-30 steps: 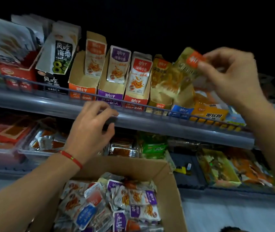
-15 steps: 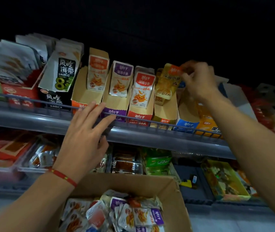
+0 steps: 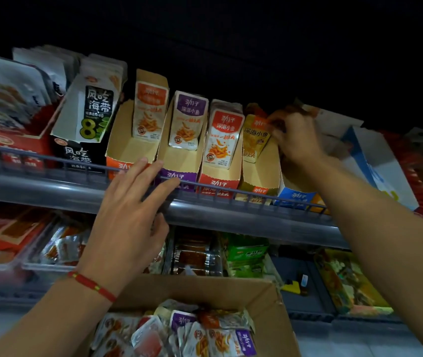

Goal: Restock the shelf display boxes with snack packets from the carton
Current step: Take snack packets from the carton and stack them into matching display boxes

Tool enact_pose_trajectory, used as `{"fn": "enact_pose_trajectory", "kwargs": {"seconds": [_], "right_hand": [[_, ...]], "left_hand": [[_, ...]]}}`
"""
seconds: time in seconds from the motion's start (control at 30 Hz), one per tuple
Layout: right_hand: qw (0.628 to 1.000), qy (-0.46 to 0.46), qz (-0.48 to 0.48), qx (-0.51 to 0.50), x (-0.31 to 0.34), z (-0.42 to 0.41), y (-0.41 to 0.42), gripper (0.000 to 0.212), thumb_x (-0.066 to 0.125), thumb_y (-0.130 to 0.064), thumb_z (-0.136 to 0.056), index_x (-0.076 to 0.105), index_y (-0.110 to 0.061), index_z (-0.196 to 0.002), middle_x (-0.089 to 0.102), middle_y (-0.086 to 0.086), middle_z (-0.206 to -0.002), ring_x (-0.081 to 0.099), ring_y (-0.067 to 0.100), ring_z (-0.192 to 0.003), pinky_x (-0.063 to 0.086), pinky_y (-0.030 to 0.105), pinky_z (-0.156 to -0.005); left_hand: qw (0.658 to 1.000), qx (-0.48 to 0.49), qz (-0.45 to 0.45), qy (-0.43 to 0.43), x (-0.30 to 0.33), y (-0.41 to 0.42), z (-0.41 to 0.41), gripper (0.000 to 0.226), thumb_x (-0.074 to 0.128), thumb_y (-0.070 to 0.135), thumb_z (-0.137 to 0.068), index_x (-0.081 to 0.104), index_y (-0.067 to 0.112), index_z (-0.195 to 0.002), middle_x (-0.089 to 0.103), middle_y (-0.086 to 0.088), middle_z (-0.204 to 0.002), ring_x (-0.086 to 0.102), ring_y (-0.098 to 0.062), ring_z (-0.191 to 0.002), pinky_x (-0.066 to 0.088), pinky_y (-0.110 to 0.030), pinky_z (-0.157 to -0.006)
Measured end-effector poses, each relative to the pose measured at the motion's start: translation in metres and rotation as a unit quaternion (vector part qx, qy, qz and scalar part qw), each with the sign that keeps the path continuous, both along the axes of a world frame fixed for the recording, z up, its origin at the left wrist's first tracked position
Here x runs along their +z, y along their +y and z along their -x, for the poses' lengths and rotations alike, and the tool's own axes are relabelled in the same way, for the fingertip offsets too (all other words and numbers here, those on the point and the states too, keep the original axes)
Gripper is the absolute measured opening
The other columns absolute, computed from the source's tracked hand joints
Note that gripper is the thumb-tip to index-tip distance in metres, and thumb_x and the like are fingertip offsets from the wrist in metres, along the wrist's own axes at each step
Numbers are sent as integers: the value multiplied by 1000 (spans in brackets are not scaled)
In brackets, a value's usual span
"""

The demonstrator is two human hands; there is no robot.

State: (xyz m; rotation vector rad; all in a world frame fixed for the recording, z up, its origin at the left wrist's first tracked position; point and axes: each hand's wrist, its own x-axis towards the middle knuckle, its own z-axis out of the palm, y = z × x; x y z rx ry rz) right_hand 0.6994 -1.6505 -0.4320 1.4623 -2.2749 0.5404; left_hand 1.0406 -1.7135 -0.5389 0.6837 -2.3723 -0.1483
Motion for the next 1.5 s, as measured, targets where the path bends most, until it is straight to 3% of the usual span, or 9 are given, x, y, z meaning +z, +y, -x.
{"fn": "enact_pose_trajectory", "kwargs": {"seconds": [0.2, 0.47, 0.7, 0.87, 1.03, 1.17, 1.37, 1.43, 1.5], "right_hand": [[999, 35, 10, -27, 1, 11, -12, 22, 64, -29, -97, 64, -22, -117, 60, 7, -123, 62, 28, -106, 56, 50, -86], [995, 95, -4, -34, 6, 8, -19, 25, 63, -31, -97, 60, -20, -120, 53, 7, -129, 58, 30, -111, 53, 46, -85], [997, 70, 39, -16, 8, -11, 12, 32, 63, -31, -96, 59, -21, -126, 59, 7, -127, 59, 25, -113, 52, 40, -91], [989, 128, 43, 55, -1, -34, 58, 29, 67, -26, -94, 60, -17, -121, 59, 7, -115, 60, 25, -100, 53, 40, -77], [996, 69, -43, 26, -13, -34, 50, 36, 67, -23, -95, 61, -17, -130, 58, 8, -122, 60, 27, -105, 52, 42, -84], [995, 18, -93, 33, -12, -37, 40, 24, 66, -36, -95, 66, -26, -117, 60, 2, -117, 56, 20, -108, 52, 45, -93], [958, 55, -283, 6, 14, -42, 32, 44, 73, -59, -79, 69, -35, -116, 47, 2, -141, 23, 25, -143, 17, 56, -120], [940, 57, -336, 13, 19, -43, 22, 52, 75, -57, -79, 67, -31, -124, 46, 2, -146, 29, 25, -145, 19, 56, -122], [919, 23, -394, 16, 19, -45, 9, 60, 75, -52, -82, 61, -25, -134, 54, 1, -144, 46, 24, -137, 33, 51, -118]], "left_hand": [[1000, 5, -4, -1, 1, -1, 1, 72, 76, 14, -77, 50, 24, -144, 39, -8, -156, 26, -30, -150, 29, -60, -117], [1000, 7, -4, -3, 1, -3, 0, 72, 76, 14, -77, 50, 23, -143, 40, -9, -156, 26, -31, -149, 28, -61, -118], [1000, -11, -1, -7, -1, 4, -1, 70, 73, 12, -79, 50, 21, -144, 39, -9, -156, 26, -30, -149, 29, -59, -118], [999, -26, 11, -19, -6, 15, -2, 70, 73, 9, -78, 51, 19, -144, 40, -10, -156, 26, -29, -150, 31, -58, -118], [999, -31, 9, -20, -10, 24, 3, 70, 73, 6, -78, 51, 18, -144, 40, -10, -156, 26, -29, -150, 30, -57, -118], [999, -36, 18, -32, -15, 26, 0, 69, 73, 5, -78, 53, 18, -143, 41, -11, -155, 27, -30, -150, 30, -56, -118], [999, -32, 16, -37, -16, 22, -3, 69, 72, 5, -78, 53, 18, -142, 41, -10, -156, 26, -29, -150, 31, -56, -118], [999, -34, 14, -35, -15, 22, -2, 69, 72, 6, -78, 53, 18, -143, 41, -10, -156, 26, -29, -150, 31, -56, -118], [999, -35, 13, -32, -14, 22, -1, 70, 72, 7, -78, 52, 19, -143, 40, -10, -156, 26, -29, -150, 32, -56, -117]]}}
